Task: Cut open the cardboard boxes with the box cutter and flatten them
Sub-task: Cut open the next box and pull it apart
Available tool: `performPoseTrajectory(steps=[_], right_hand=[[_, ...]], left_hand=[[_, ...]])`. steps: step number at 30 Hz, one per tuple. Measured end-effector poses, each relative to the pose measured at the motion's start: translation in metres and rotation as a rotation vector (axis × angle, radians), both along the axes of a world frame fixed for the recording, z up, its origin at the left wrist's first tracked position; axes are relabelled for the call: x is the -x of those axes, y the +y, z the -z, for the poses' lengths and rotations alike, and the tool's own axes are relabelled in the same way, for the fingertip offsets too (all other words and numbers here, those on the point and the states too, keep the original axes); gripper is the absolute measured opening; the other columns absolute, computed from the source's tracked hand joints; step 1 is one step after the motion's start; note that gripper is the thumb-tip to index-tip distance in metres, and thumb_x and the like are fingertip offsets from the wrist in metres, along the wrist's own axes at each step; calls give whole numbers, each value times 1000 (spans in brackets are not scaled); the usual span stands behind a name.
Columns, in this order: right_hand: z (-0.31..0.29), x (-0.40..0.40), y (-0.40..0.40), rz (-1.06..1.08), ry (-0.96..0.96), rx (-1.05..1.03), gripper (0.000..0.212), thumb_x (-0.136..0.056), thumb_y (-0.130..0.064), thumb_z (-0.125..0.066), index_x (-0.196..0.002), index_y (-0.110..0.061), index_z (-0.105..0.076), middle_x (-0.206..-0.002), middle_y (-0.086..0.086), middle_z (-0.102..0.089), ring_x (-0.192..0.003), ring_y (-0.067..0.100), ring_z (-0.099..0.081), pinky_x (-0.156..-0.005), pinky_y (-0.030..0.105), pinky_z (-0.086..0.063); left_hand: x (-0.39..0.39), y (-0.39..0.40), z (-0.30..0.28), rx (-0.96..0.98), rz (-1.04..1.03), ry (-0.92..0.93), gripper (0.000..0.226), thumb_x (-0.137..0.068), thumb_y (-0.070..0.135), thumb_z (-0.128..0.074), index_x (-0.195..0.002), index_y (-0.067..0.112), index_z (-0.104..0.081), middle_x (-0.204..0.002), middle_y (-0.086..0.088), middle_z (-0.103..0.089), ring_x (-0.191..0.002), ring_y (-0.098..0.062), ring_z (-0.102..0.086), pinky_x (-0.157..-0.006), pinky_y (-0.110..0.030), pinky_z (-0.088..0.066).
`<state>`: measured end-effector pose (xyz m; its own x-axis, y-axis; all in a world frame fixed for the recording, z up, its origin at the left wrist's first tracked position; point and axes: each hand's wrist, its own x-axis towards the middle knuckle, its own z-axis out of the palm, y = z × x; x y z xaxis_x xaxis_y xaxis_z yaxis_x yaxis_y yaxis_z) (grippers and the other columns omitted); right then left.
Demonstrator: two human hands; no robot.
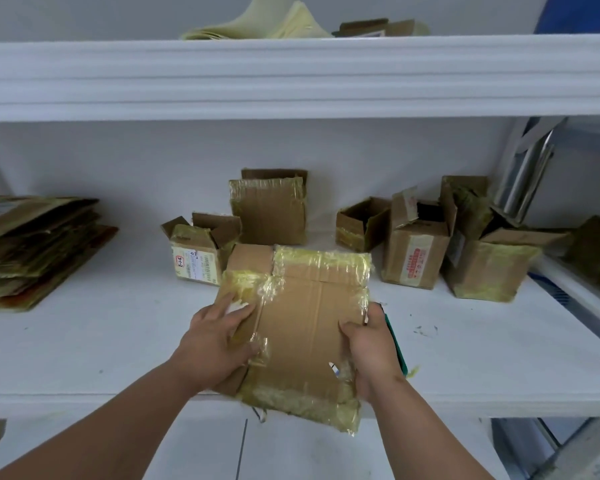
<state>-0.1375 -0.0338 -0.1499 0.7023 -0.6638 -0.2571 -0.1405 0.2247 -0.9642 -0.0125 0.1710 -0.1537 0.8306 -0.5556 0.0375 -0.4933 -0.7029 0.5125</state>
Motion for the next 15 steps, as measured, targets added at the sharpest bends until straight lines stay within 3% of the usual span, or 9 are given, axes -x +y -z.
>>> performPoseTrajectory(steps=[2, 5, 8, 12, 15], right_hand=[[-2, 2, 9, 25, -39, -13, 29, -92, -8, -52, -83, -35, -57, -94, 12, -68, -78, 35, -66, -61, 52, -55], [-4, 0, 28, 53, -94, 8, 27, -93, -5, -52, -93, -31, -58, -93, 11, -70, -79, 33, -68, -66, 52, -57], [-5, -7, 59, 90, -165, -17, 24, -93, 0, -51, -100, -22, -57, -93, 9, -71, -80, 29, -69, -71, 43, -57], [-12, -24, 116, 147, -245, -152, 20, -92, 3, -50, -96, -16, -54, -83, 9, -64, -63, 25, -59, -56, 31, -48], [-21, -42, 169, 155, -308, -306, 20, -93, 4, -48, -96, -15, -50, -84, 10, -61, -67, 27, -59, -60, 33, -50]], left_hand=[[-1, 9, 0, -18, -37, -59, 96, -57, 82, -38, -147, 50, -27, -161, 17, -6, -145, -25, -11, -116, -44, -23], [-5, 29, 0, -89, -134, -105, 92, -76, 73, -54, -152, 48, -7, -164, 9, 1, -147, -28, -6, -115, -44, -23], [-11, 59, -3, -75, -299, -69, 102, -77, 71, -59, -153, 42, 2, -164, 2, 2, -148, -30, -4, -116, -48, -22], [-15, 115, -22, 181, -530, 102, 115, -72, 60, -74, -156, 30, -1, -163, 0, 4, -149, -30, -4, -118, -45, -15], [-16, 163, -36, 509, -545, 318, 121, -73, 47, -81, -154, 35, 7, -160, 0, -14, -142, -29, -29, -112, -44, -33]])
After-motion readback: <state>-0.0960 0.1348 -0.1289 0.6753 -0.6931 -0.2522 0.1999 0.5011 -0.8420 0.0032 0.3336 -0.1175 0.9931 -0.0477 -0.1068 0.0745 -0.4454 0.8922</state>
